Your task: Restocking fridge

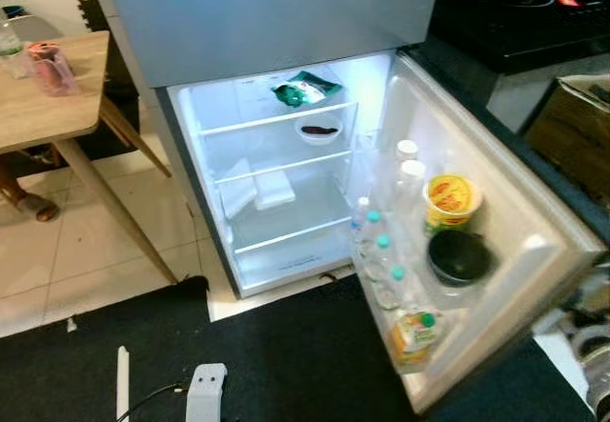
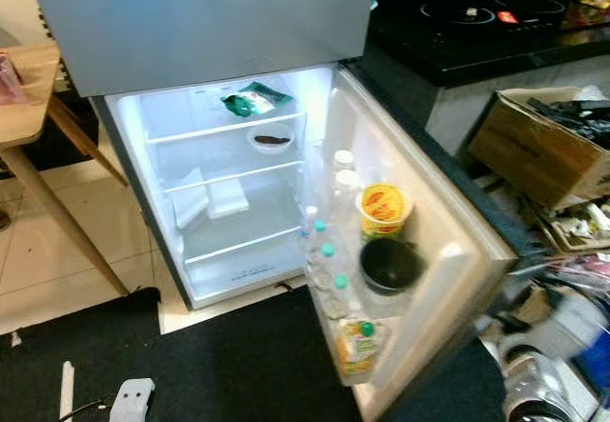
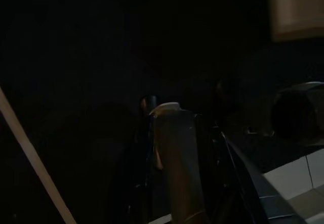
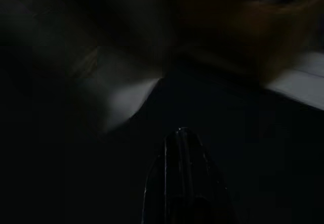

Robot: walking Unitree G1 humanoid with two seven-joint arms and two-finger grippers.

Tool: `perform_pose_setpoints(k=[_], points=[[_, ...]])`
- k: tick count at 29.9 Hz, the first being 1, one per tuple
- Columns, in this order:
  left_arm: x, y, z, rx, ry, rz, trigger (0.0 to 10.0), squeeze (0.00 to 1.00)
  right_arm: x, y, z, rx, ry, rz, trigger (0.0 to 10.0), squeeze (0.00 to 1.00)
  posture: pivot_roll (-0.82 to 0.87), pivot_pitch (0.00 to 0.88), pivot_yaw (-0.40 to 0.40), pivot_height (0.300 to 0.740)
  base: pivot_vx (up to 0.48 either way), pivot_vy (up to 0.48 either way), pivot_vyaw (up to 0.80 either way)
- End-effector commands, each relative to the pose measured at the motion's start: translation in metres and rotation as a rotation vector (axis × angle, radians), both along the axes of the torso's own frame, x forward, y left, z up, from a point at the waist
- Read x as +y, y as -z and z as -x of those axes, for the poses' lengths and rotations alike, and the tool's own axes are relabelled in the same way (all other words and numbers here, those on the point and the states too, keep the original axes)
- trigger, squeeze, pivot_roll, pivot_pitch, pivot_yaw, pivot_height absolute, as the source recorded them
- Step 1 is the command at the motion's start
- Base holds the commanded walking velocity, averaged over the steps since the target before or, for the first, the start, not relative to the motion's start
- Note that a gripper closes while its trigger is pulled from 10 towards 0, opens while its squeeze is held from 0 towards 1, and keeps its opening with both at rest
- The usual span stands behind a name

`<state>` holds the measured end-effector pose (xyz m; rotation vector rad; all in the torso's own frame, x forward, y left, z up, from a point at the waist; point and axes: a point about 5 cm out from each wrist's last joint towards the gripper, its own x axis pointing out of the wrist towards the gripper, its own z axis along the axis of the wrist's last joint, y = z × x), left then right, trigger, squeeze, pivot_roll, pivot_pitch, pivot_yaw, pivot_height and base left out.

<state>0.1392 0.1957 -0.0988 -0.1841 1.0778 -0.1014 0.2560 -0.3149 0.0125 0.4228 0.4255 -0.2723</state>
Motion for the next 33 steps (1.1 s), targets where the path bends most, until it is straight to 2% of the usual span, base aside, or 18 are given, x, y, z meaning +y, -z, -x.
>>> perform_pose_setpoints(k=[1, 2, 4, 6, 7, 9, 10, 11, 12, 14, 15, 18, 20, 21, 26, 27, 29, 33], points=[[0.004, 0.001, 0.003, 0.012, -0.011, -0.003, 10.0, 0.0, 0.025, 0.01, -0.003, 0.041, -0.166, -0.027, 10.0, 0.0, 0.02, 0.0, 0.015, 0.74, 0.0, 0.0, 0.0], [0.004, 0.001, 0.003, 0.013, -0.013, -0.003, 10.0, 0.0, 0.053, 0.015, -0.009, 0.039, -0.355, -0.06, 10.0, 0.0, 0.01, 0.0, 0.014, 0.74, 0.0, 0.0, 0.0], [0.004, 0.001, 0.003, 0.013, -0.013, -0.003, 10.0, 0.0, 0.053, 0.015, -0.009, 0.039, -0.355, -0.06, 10.0, 0.0, 0.01, 0.0, 0.014, 0.74, 0.0, 0.0, 0.0], [0.004, 0.001, 0.003, 0.013, -0.014, 0.0, 10.0, 0.0, 0.089, 0.012, -0.019, -0.026, -0.57, -0.155, 10.0, 0.0, 0.01, 0.0, 0.013, 0.74, 0.0, 0.0, 0.0], [0.004, 0.001, 0.003, 0.013, -0.014, 0.0, 10.0, 0.0, 0.089, 0.012, -0.019, -0.026, -0.57, -0.155, 10.0, 0.0, 0.01, 0.0, 0.013, 0.74, 0.0, 0.0, 0.0], [0.004, 0.001, 0.003, 0.013, -0.013, 0.003, 10.0, 0.0, 0.13, 0.003, -0.028, -0.121, -0.814, -0.251, 10.0, 0.0, 0.01, 0.0, 0.011, 0.74, 0.0, 0.0, 0.0], [0.004, 0.001, 0.003, 0.013, -0.013, 0.003, 10.0, 0.0, 0.13, 0.003, -0.028, -0.121, -0.814, -0.251, 10.0, 0.0, 0.01, 0.0, 0.011, 0.74, 0.0, 0.0, 0.0], [0.004, 0.001, 0.003, 0.013, -0.014, 0.005, 10.0, 0.0, 0.144, -0.002, -0.032, -0.154, -0.897, -0.276, 10.0, 0.0, 0.01, 0.0, 0.01, 0.74, 0.0, 0.0, 0.0], [0.004, 0.001, 0.004, 0.013, -0.014, 0.006, 10.0, 0.0, 0.148, -0.005, -0.035, -0.167, -0.913, -0.269, 10.0, 0.0, 0.01, 0.0, 0.006, 0.74, 0.0, 0.0, 0.0], [0.003, 0.001, 0.004, 0.013, -0.014, 0.008, 10.0, 0.0, 0.143, -0.005, -0.04, -0.149, -0.837, -0.21, 10.0, 0.0, 0.02, 0.0, 0.003, 0.74, 0.0, 0.0, 0.0], [0.003, 0.001, 0.004, 0.013, -0.015, 0.009, 10.0, 0.0, 0.131, -0.001, -0.04, -0.09, -0.734, -0.133, 10.0, 0.0, 0.02, 0.0, 0.003, 0.74, 0.0, 0.0, 0.0], [0.003, 0.001, 0.004, 0.014, -0.014, 0.009, 10.0, 0.0, 0.11, 0.01, -0.033, 0.013, -0.586, -0.016, 10.0, 0.0, 0.02, 0.0, 0.0, 0.74, 0.0, 0.0, 0.0], [0.003, 0.001, 0.004, 0.014, -0.013, 0.008, 10.0, 0.0, 0.102, 0.013, -0.029, 0.042, -0.544, 0.015, 10.0, 0.0, 0.02, 0.0, 0.0, 0.74, 0.0, 0.0, 0.0], [0.003, 0.001, 0.004, 0.015, -0.014, 0.008, 10.0, 0.0, 0.088, 0.022, -0.019, 0.096, -0.444, 0.015, 10.0, 0.0, 0.02, 0.0, 0.002, 0.74, 0.0, 0.0, 0.0], [0.003, 0.001, 0.004, 0.015, -0.011, 0.007, 10.0, 0.0, 0.073, 0.035, 0.001, 0.176, -0.351, 0.033, 10.0, 0.0, 0.02, 0.0, 0.002, 0.74, 0.0, 0.0, 0.0], [0.003, 0.001, 0.004, 0.015, -0.01, 0.006, 10.0, 0.0, 0.058, 0.048, 0.021, 0.299, -0.278, 0.115, 10.0, 0.0, 0.02, 0.0, 0.002, 0.74, 0.0, 0.0, 0.72], [0.003, 0.001, 0.004, 0.014, -0.01, 0.007, 10.0, 0.0, 0.055, 0.052, 0.027, 0.333, -0.262, 0.144, 10.0, 0.0, 0.02, 0.0, 0.002, 0.74, 0.0, 0.0, 0.72], [0.003, 0.001, 0.004, 0.014, -0.01, 0.007, 10.0, 0.0, 0.044, 0.074, 0.069, 0.51, -0.18, 0.184, 10.0, 0.0, 0.02, 0.0, 0.005, 0.74, 0.0, 0.0, 0.72]])
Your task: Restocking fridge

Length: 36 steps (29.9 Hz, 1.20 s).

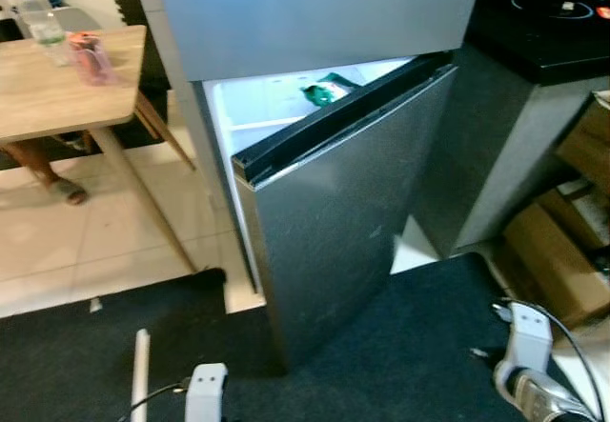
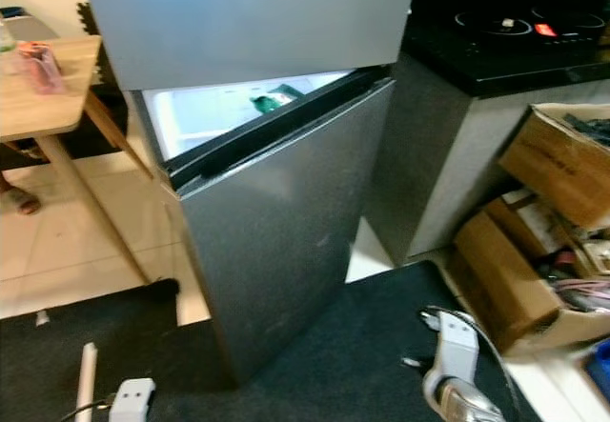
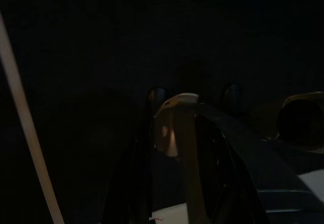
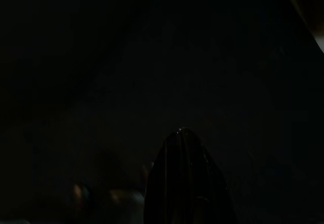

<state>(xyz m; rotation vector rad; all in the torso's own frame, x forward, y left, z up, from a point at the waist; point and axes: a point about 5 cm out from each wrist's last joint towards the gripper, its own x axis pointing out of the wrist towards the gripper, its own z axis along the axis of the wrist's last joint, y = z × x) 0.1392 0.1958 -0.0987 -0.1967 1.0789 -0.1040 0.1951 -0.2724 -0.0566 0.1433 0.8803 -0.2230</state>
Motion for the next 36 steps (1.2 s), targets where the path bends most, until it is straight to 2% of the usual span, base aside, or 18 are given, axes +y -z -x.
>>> perform_pose_setpoints(k=[1, 2, 6, 8, 9, 10, 20, 36], points=[[0.003, 0.001, 0.004, 0.012, -0.005, -0.006, 10.0, 0.0, 0.0, 0.01, 0.017, 0.082, 0.019, 0.026, 10.0, 0.0, 0.02, 0.0, 0.005, 0.74, 0.0, 0.0, 0.72], [0.003, 0.001, 0.004, 0.013, -0.006, -0.006, 10.0, 0.0, 0.0, 0.018, 0.035, 0.155, 0.023, 0.044, 10.0, 0.0, 0.02, 0.0, 0.005, 0.74, 0.0, 0.0, 0.72], [0.003, 0.001, 0.004, 0.013, -0.007, -0.006, 10.0, 0.0, 0.001, 0.022, 0.044, 0.188, 0.016, 0.052, 10.0, 0.0, 0.01, 0.0, 0.005, 0.74, 0.0, 0.0, 0.72], [0.003, 0.001, 0.004, 0.012, -0.011, -0.005, 10.0, 0.0, 0.004, 0.028, 0.055, 0.234, 0.014, 0.056, 10.0, 0.0, 0.01, 0.0, 0.005, 0.74, 0.0, 0.0, 0.72], [0.003, 0.001, 0.004, 0.012, -0.011, -0.005, 10.0, 0.0, 0.004, 0.028, 0.055, 0.234, 0.014, 0.056, 10.0, 0.0, 0.01, 0.0, 0.005, 0.74, 0.0, 0.0, 0.72], [0.003, 0.001, 0.004, 0.011, -0.013, -0.004, 10.0, 0.0, 0.006, 0.032, 0.063, 0.264, 0.008, 0.057, 10.0, 0.0, 0.01, 0.0, 0.005, 0.74, 0.0, 0.0, 0.72], [0.002, 0.001, 0.004, 0.007, -0.005, -0.005, 10.0, 0.0, -0.003, 0.028, 0.063, 0.273, -0.009, 0.121, 10.0, 0.0, 0.02, 0.0, 0.009, 0.74, 0.0, 0.0, 0.72], [0.001, 0.001, 0.003, 0.007, -0.001, -0.005, 10.0, 0.0, -0.007, 0.026, 0.061, 0.278, -0.034, 0.149, 10.0, 0.0, 0.02, 0.0, -0.003, 0.74, 0.0, 0.0, 0.72]])
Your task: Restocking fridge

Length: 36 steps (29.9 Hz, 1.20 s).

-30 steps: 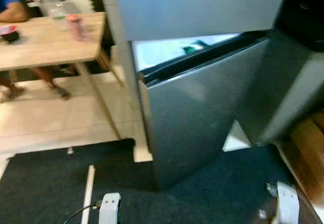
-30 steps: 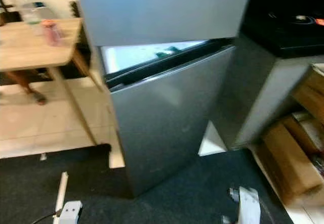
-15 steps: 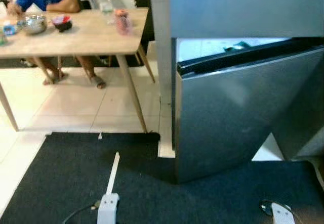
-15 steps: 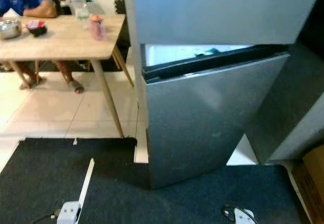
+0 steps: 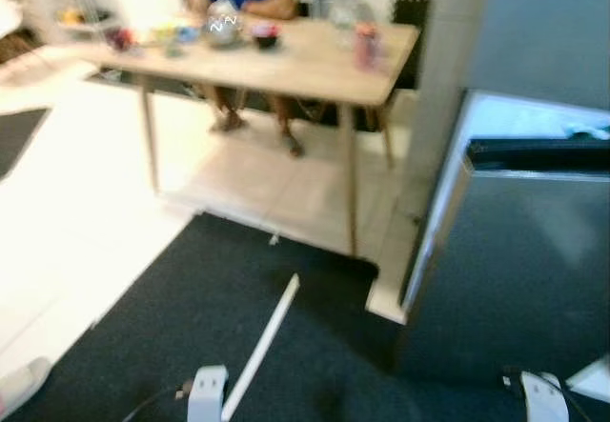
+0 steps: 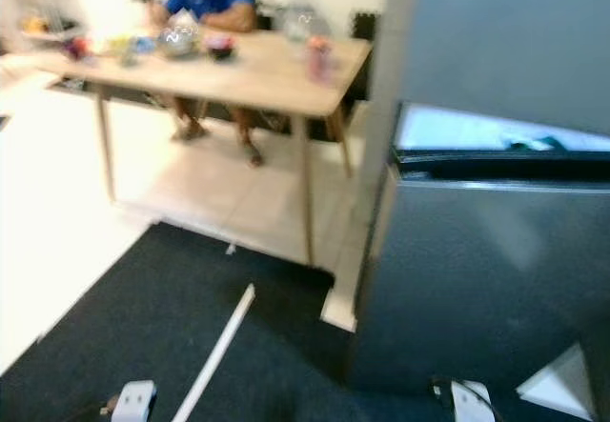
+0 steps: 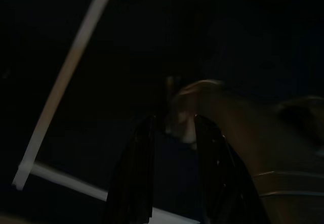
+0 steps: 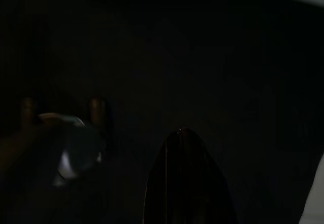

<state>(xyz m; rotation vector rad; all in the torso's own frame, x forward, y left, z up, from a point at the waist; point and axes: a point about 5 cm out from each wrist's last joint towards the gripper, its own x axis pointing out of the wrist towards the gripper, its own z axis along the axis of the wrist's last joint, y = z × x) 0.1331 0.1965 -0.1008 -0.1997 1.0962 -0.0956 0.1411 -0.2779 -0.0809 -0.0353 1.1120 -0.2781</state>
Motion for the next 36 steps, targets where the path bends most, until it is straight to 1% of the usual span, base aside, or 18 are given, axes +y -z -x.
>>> perform_pose_setpoints(k=[1, 3, 7, 9, 14, 18, 22, 26, 27, 28, 29, 30, 31, 32, 33, 34, 35, 36], points=[[0.0, -0.001, -0.003, -0.011, 0.005, -0.003, 10.0, 0.0, -0.001, 0.002, 0.007, 0.026, -0.002, 0.004, 10.0, 0.0, 0.02, 0.0, -0.003, 0.74, 0.0, 0.0, 0.71], [0.0, -0.001, -0.003, -0.012, 0.006, -0.002, 10.0, 0.0, -0.002, 0.002, 0.007, 0.024, 0.004, 0.009, 10.0, 0.0, 0.02, 0.0, -0.004, 0.74, 0.0, 0.0, 0.71], [0.0, -0.001, -0.003, -0.013, 0.021, 0.001, 10.0, 0.0, -0.003, 0.002, 0.007, 0.017, 0.035, 0.023, 10.0, 0.0, 0.02, 0.0, -0.004, 0.74, 0.0, 0.0, 0.0], [0.001, -0.002, -0.004, -0.009, 0.059, -0.014, 10.0, 0.0, -0.003, 0.002, 0.007, 0.024, 0.034, 0.028, 10.0, 0.0, 0.01, 0.0, -0.001, 0.74, 0.0, -0.433, 0.0], [0.002, -0.002, -0.003, -0.008, 0.045, -0.012, 10.0, 0.0, -0.002, 0.002, 0.007, 0.023, 0.031, 0.025, 10.0, 0.0, 0.01, 0.0, 0.0, 0.74, 0.0, -0.434, 0.0], [0.002, -0.001, -0.002, -0.001, 0.013, -0.009, 10.0, 0.0, -0.002, 0.002, 0.007, 0.028, 0.022, 0.03, 10.0, 0.0, 0.01, 0.0, 0.001, 0.74, 0.0, 0.0, 0.0], [0.002, -0.001, -0.002, 0.0, 0.024, -0.009, 10.0, 0.0, -0.003, 0.001, 0.006, 0.019, 0.023, 0.035, 10.0, 0.0, 0.01, 0.0, -0.001, 0.74, 0.0, 0.0, 0.0], [0.002, -0.001, -0.002, -0.001, 0.02, -0.005, 10.0, 0.0, -0.004, -0.008, -0.015, -0.085, 0.025, 0.015, 10.0, 0.0, 0.01, 0.0, -0.001, 0.74, 0.0, 0.0, 0.0], [0.002, -0.001, -0.002, -0.001, 0.02, -0.004, 10.0, 0.0, -0.004, -0.013, -0.026, -0.142, 0.036, -0.008, 10.0, 0.0, 0.01, 0.0, -0.001, 0.74, 0.0, 0.0, 0.0], [0.002, -0.001, -0.002, -0.001, 0.02, -0.004, 10.0, 0.0, -0.004, -0.013, -0.026, -0.142, 0.036, -0.008, 10.0, 0.0, 0.01, 0.0, -0.001, 0.74, 0.0, 0.0, 0.0], [0.002, -0.001, -0.002, -0.001, 0.021, -0.003, 10.0, 0.0, -0.004, -0.018, -0.036, -0.196, 0.046, -0.034, 10.0, 0.0, 0.01, 0.0, 0.002, 0.74, 0.0, 0.0, 0.0], [0.002, -0.001, -0.002, -0.002, 0.021, -0.003, 10.0, 0.0, -0.002, -0.03, -0.058, -0.309, 0.07, -0.108, 10.0, 0.0, 0.01, 0.0, 0.002, 0.74, 0.0, 0.0, 0.0], [0.002, -0.001, -0.002, -0.002, 0.021, -0.003, 10.0, 0.0, -0.002, -0.03, -0.058, -0.309, 0.07, -0.108, 10.0, 0.0, 0.01, 0.0, 0.002, 0.74, 0.0, 0.0, 0.0], [0.002, -0.001, -0.002, -0.002, 0.021, -0.002, 10.0, 0.0, -0.001, -0.036, -0.068, -0.361, 0.082, -0.143, 10.0, 0.0, 0.01, 0.0, 0.002, 0.74, 0.0, 0.0, 0.0], [0.001, -0.001, -0.002, -0.002, 0.018, 0.0, 10.0, 0.0, -0.003, -0.047, -0.083, -0.43, 0.091, -0.163, 10.0, 0.0, 0.01, 0.0, 0.002, 0.74, 0.0, 0.0, 0.0], [0.001, -0.001, -0.002, -0.002, 0.018, 0.0, 10.0, 0.0, -0.003, -0.047, -0.083, -0.43, 0.091, -0.163, 10.0, 0.0, 0.01, 0.0, 0.002, 0.74, 0.0, 0.0, 0.0], [0.001, -0.001, -0.002, -0.002, 0.018, 0.0, 10.0, 0.0, -0.006, -0.059, -0.097, -0.501, 0.099, -0.178, 10.0, 0.0, 0.01, 0.0, 0.002, 0.74, 0.0, 0.0, 0.0], [0.001, -0.001, -0.002, -0.002, 0.017, 0.001, 10.0, 0.0, -0.008, -0.067, -0.106, -0.544, 0.102, -0.184, 10.0, 0.0, 0.01, 0.0, 0.002, 0.74, 0.0, 0.0, 0.0]])
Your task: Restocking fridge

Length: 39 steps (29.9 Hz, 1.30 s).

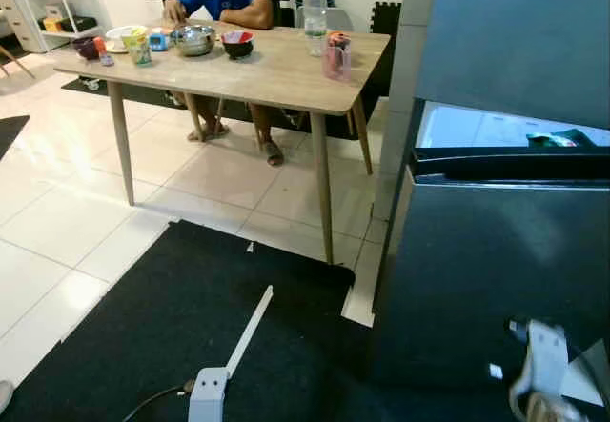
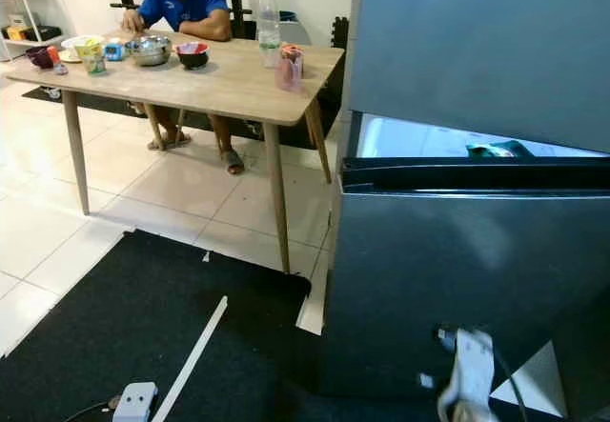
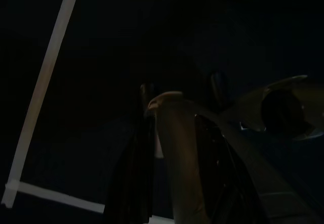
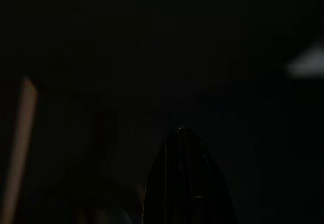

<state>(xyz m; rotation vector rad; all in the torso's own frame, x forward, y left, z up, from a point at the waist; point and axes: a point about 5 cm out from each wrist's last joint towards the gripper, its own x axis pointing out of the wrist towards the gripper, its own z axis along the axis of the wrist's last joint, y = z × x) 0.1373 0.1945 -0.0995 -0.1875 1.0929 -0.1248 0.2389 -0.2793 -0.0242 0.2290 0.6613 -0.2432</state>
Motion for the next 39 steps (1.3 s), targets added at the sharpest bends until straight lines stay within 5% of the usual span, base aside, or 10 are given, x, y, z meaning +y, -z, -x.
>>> perform_pose_setpoints(k=[1, 4, 16, 24, 25, 28, 32, 38, 39], points=[[0.003, 0.0, 0.002, 0.005, -0.013, -0.002, 10.0, 0.0, -0.008, -0.023, -0.022, -0.133, 0.022, -0.015, 10.0, 0.0, 0.01, 0.0, 0.002, 0.74, 0.0, 0.0, 0.0], [0.003, 0.0, 0.002, 0.006, -0.015, 0.001, 10.0, 0.0, -0.008, -0.055, -0.052, -0.279, -0.028, -0.018, 10.0, 0.0, 0.01, 0.0, 0.0, 0.74, 0.0, 0.0, 0.0], [0.002, 0.0, 0.002, 0.007, -0.026, 0.011, 10.0, 0.0, 0.013, -0.148, -0.118, -0.604, -0.304, 0.084, 10.0, 0.0, 0.02, 0.0, 0.001, 0.74, 0.0, 0.0, 0.0], [0.002, 0.0, 0.002, 0.002, -0.035, 0.015, 10.0, 0.0, 0.025, -0.23, -0.15, -0.895, -0.262, 0.076, 10.0, 0.0, 0.02, 0.0, 0.003, 0.74, 0.0, 0.0, 0.0], [0.002, 0.0, 0.002, 0.0, -0.038, 0.017, 10.0, 0.0, 0.025, -0.257, -0.155, -0.98, -0.24, 0.074, 10.0, 0.0, 0.03, 0.0, 0.0, 0.74, 0.0, 0.0, 0.0], [0.001, 0.0, 0.002, -0.001, -0.043, 0.02, 10.0, 0.0, 0.025, -0.279, -0.158, -1.03, -0.215, 0.106, 10.0, 0.0, 0.03, 0.0, -0.004, 0.74, 0.0, 0.0, 0.0], [0.001, 0.0, 0.002, 0.0, -0.045, 0.022, 10.0, 0.0, 0.027, -0.277, -0.159, -1.011, -0.246, 0.15, 10.0, 0.0, 0.03, 0.0, -0.008, 0.74, 0.0, 0.0, 0.0], [0.002, 0.0, 0.002, -0.003, -0.048, 0.026, 10.0, 0.0, 0.034, -0.233, -0.153, -0.86, -0.34, 0.176, 10.0, 0.0, 0.03, 0.0, -0.006, 0.74, 0.0, 0.0, 0.0], [0.003, 0.0, 0.002, -0.007, -0.052, 0.019, 10.0, 0.0, 0.039, -0.2, -0.147, -0.719, -0.429, 0.23, 10.0, 0.0, 0.03, 0.0, -0.005, 0.74, 0.0, 0.0, 0.0]])
